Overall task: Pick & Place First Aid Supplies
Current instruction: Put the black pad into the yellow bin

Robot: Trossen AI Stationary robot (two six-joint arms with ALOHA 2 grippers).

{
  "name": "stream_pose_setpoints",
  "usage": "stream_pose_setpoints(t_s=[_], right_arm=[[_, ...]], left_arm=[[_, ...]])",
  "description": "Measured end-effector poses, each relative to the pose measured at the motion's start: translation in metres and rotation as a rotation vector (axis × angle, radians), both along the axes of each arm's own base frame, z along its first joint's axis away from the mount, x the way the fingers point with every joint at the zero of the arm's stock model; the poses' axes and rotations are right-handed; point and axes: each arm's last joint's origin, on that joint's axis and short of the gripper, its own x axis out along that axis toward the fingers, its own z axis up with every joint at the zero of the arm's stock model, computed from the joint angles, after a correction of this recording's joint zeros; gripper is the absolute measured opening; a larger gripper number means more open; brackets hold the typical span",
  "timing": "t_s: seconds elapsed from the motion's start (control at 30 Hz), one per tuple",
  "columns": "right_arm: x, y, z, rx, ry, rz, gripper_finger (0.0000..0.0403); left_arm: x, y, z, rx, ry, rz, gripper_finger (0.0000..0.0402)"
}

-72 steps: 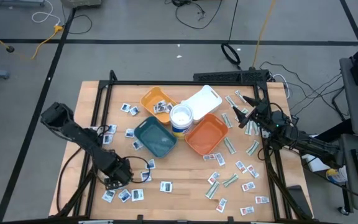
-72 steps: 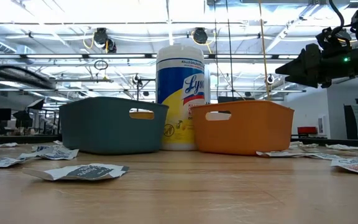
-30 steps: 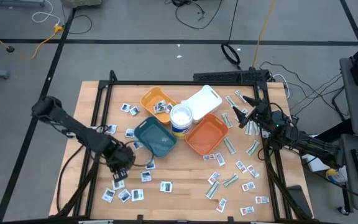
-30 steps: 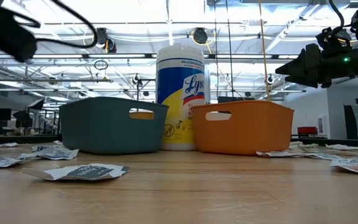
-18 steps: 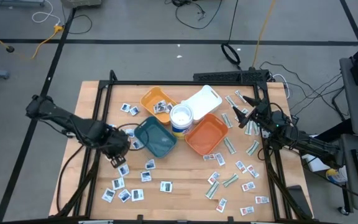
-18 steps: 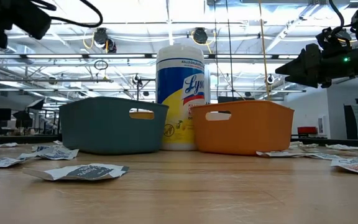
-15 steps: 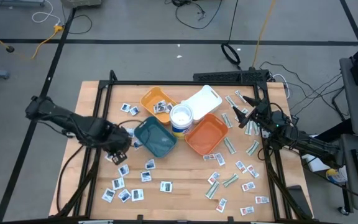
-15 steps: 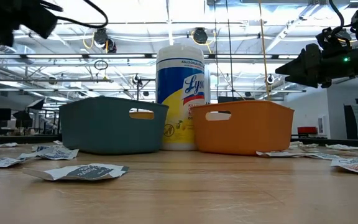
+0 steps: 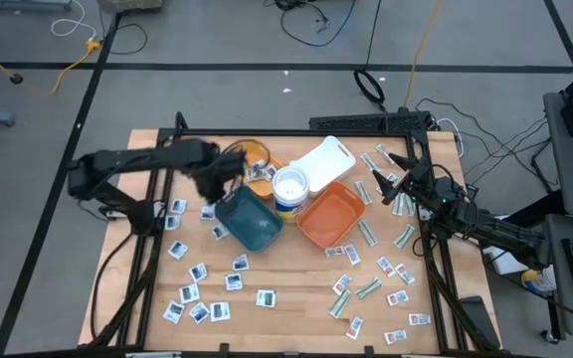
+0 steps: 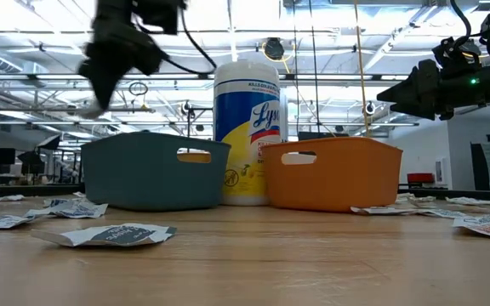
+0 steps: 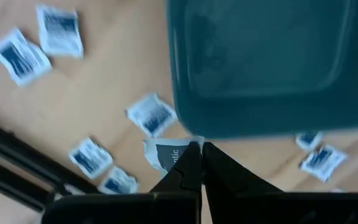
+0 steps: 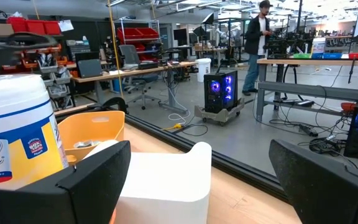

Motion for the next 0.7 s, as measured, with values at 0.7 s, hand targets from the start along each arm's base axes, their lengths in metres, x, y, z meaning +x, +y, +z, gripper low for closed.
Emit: stream_pose_setpoints(t_s=[0.7], right_arm=[[0.000,0.000,0.000,0.000,0.000,0.000,0.0377]], left_arm=[[0.076,0.131,-0.007,-0.002,0.000,0.049,0.0001]])
